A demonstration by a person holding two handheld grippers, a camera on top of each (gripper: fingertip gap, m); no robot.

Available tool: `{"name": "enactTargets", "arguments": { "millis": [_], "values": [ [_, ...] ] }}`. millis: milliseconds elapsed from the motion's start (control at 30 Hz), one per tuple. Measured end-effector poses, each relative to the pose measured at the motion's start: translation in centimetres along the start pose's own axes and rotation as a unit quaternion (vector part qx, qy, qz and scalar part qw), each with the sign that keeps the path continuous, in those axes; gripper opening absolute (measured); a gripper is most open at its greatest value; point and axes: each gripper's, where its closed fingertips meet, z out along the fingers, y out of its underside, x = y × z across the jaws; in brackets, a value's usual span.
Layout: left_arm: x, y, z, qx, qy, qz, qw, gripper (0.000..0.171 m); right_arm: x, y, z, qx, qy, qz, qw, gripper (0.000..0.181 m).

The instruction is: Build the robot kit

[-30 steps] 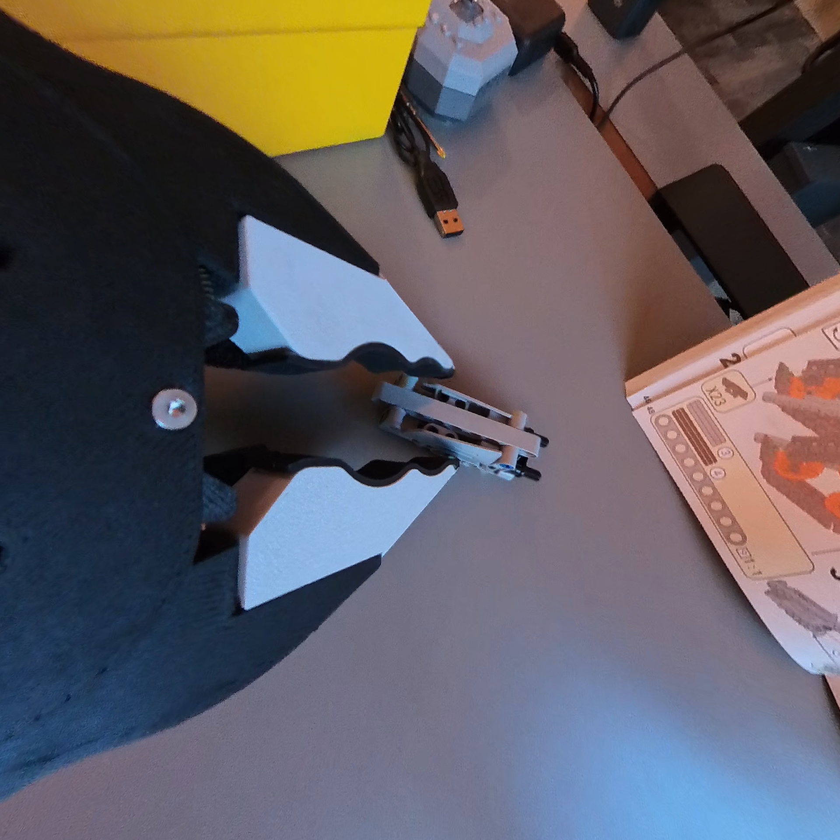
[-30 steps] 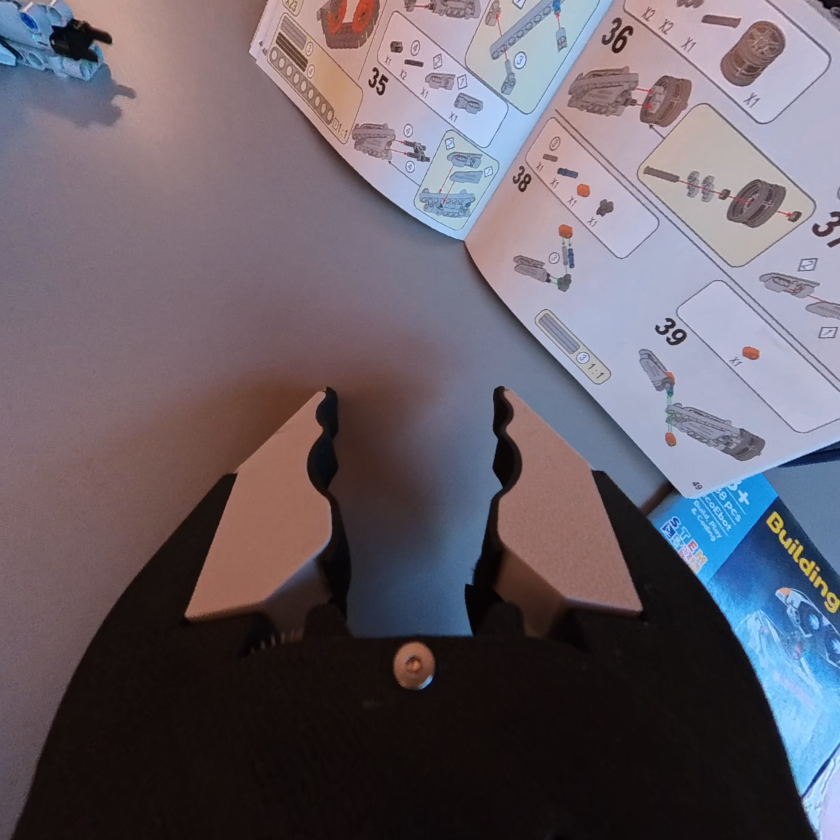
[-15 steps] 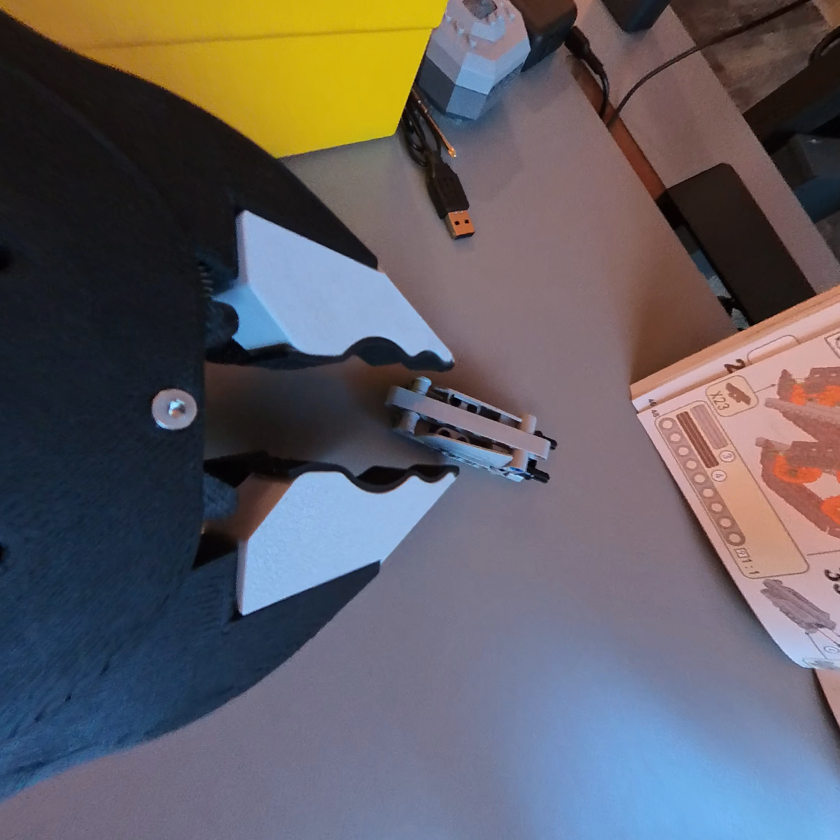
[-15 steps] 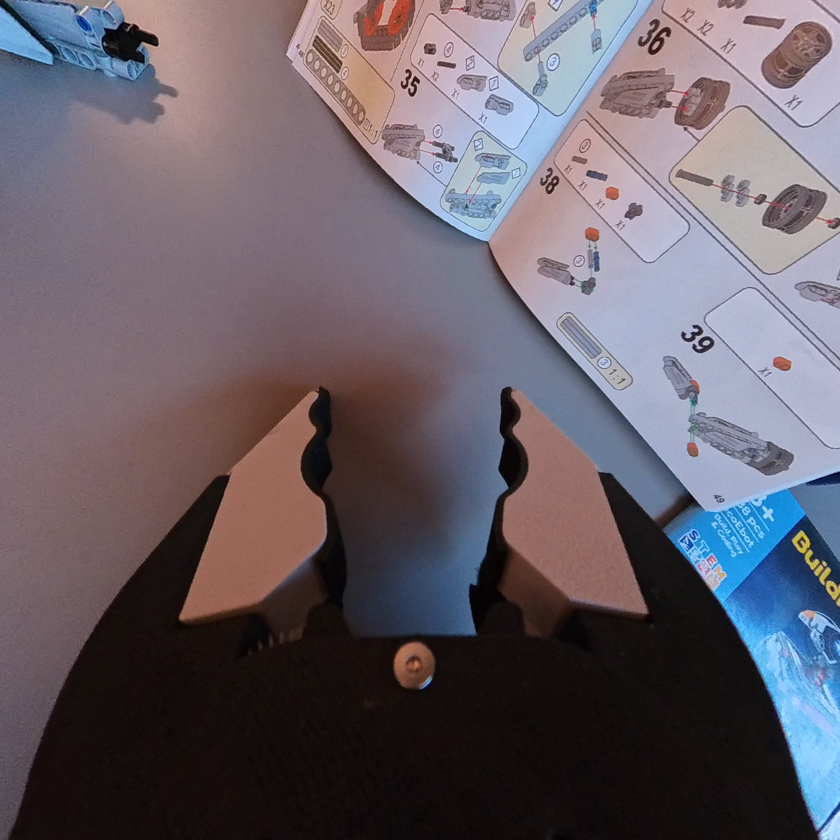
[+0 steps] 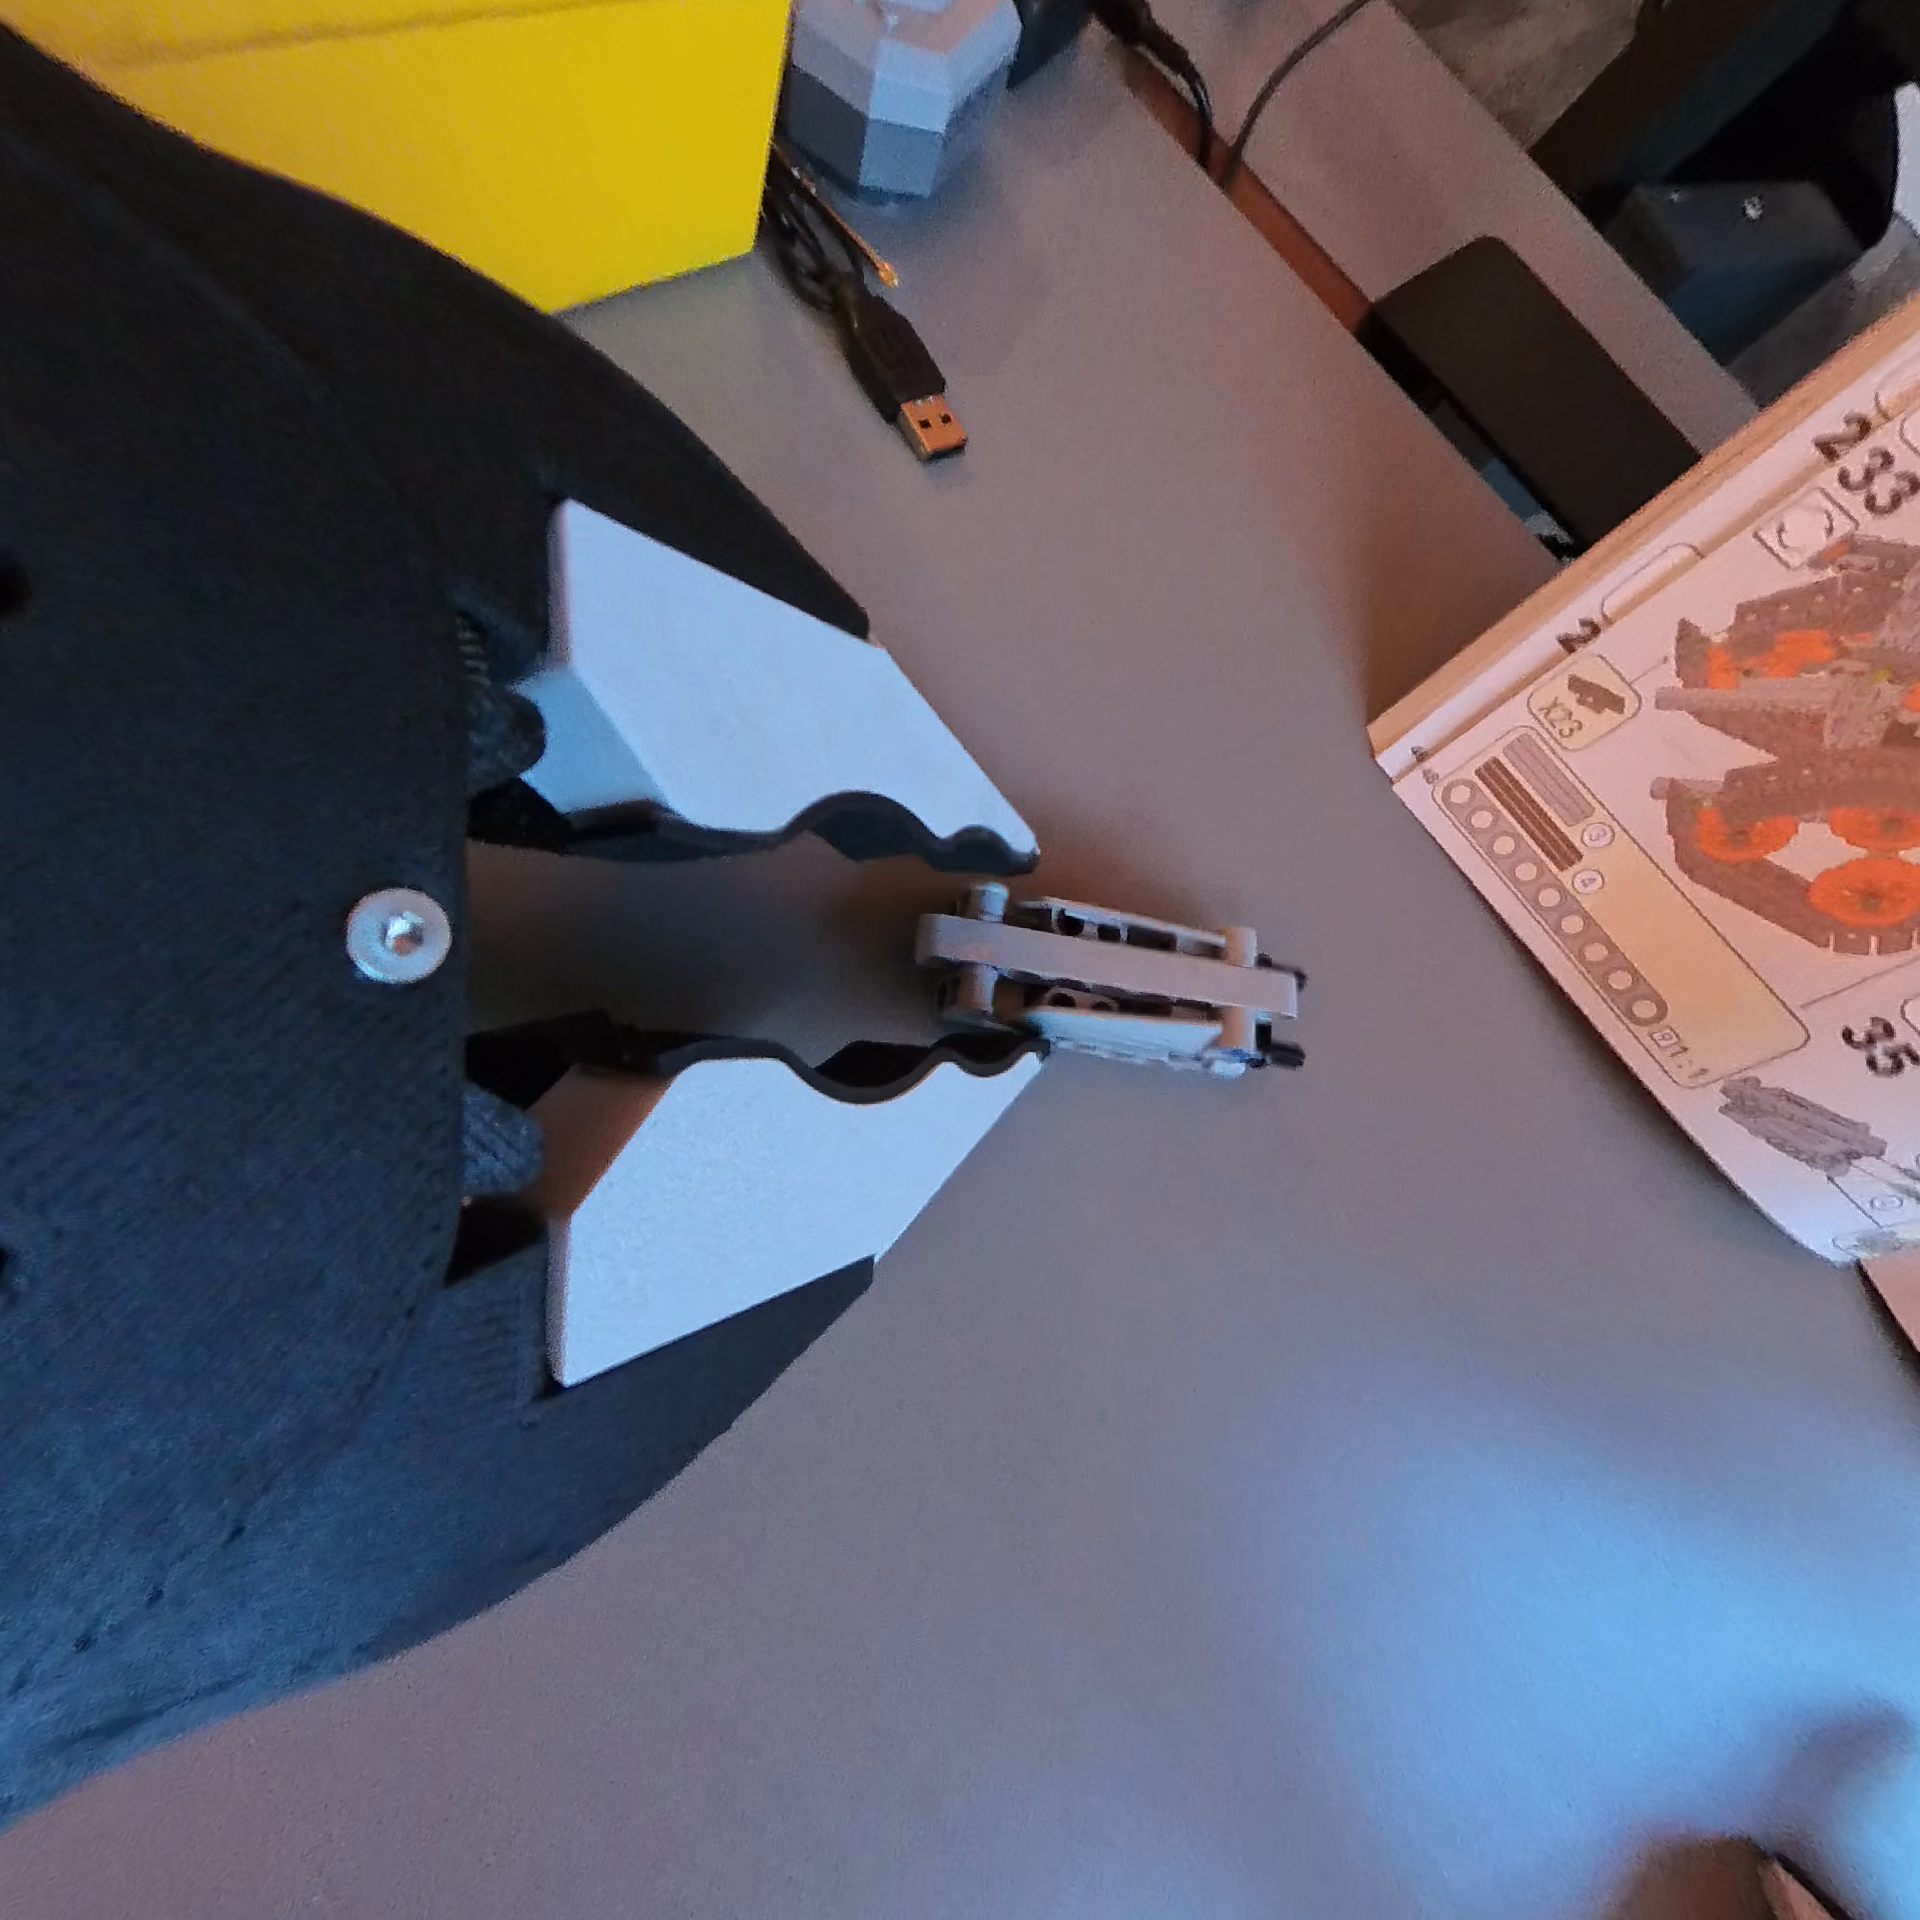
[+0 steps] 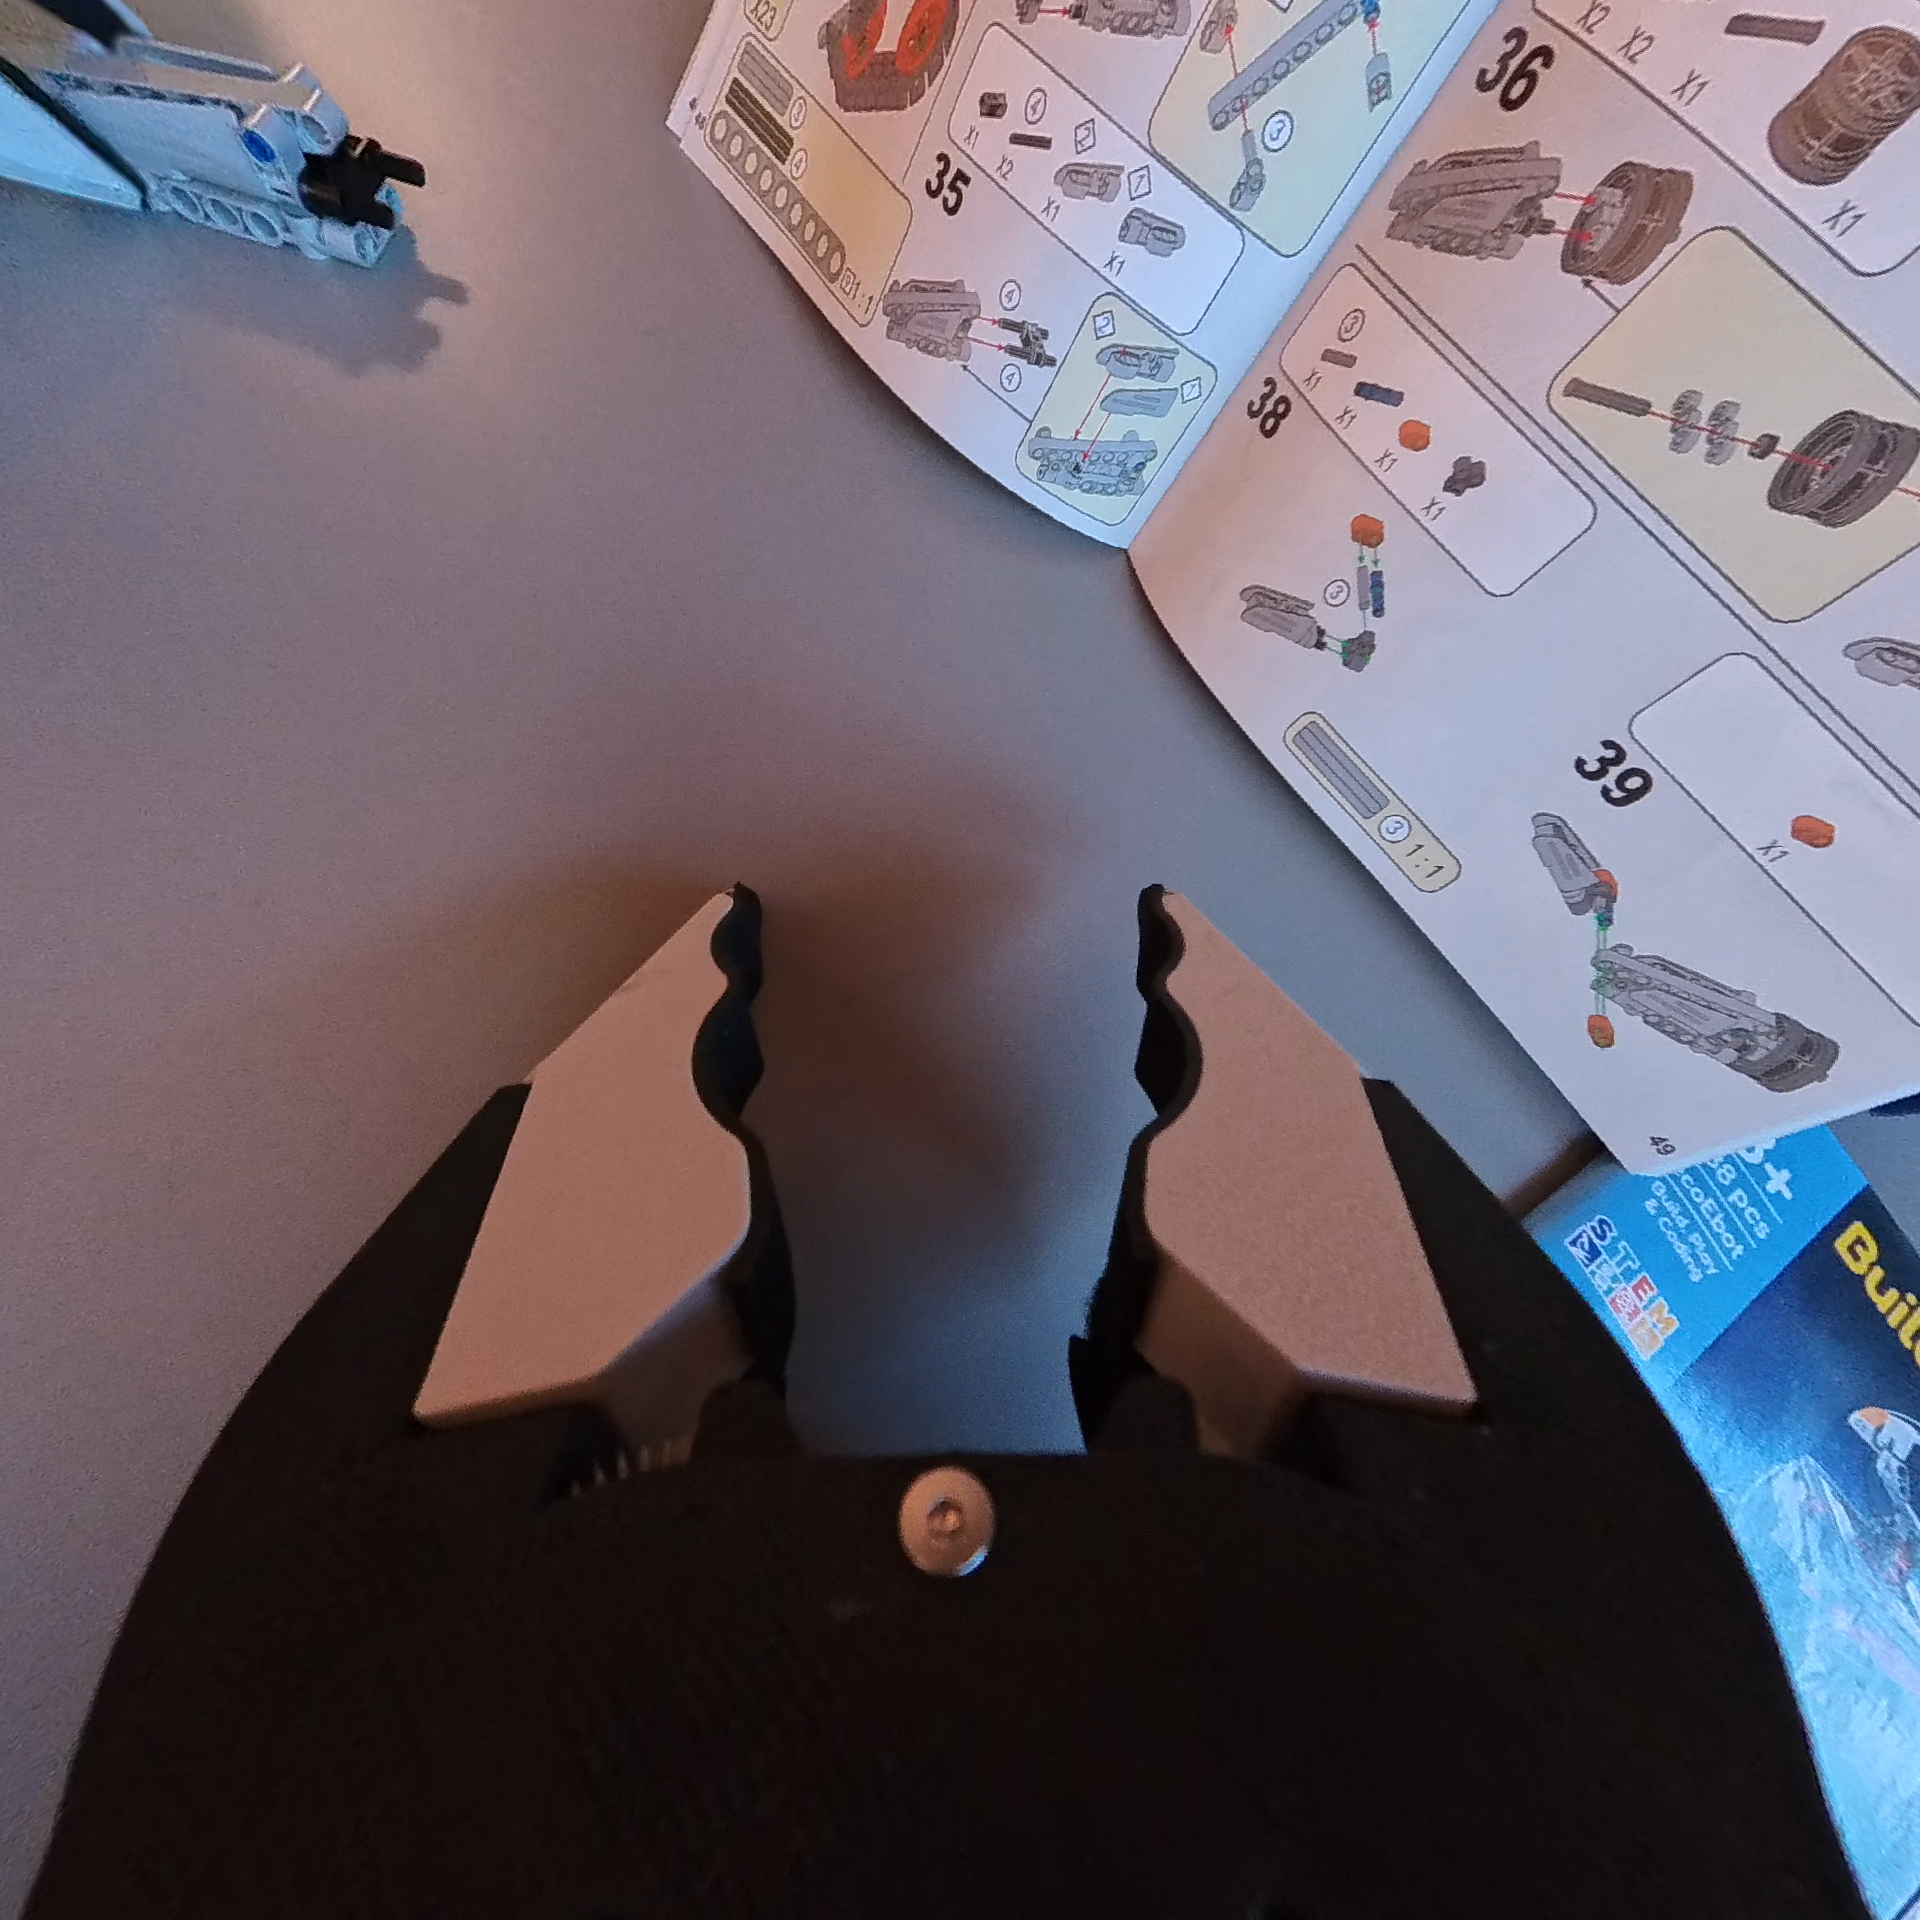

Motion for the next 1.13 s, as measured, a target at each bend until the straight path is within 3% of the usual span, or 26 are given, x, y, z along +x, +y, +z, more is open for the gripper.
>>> {"name": "enactTargets", "arguments": {
  "millis": [67, 167, 567, 1133],
  "values": [
    [-0.6, 0.1, -0.1, 0.001, -0.011, -0.007, 1.0, 0.038, 0.0, 0.0, 0.0, 0.0, -0.001, 0.0, 1.0, 0.073],
    [-1.2, 0.6, -0.3, -0.006, -0.015, -0.023, 1.0, 0.038, 0.0, 0.0, 0.0, 0.0, -0.002, 0.0, 1.0, 0.072],
    [-1.5, 1.1, -0.3, -0.019, -0.015, -0.043, 0.999, 0.026, -0.1, 0.0, 0.0, -0.001, -0.006, 0.001, 1.0, 0.071],
    [-1.5, 1.1, -0.3, -0.019, -0.015, -0.044, 0.999, 0.025, -0.6, 0.1, 0.1, -0.001, -0.024, -0.003, 1.0, 0.061]
  ]
}}
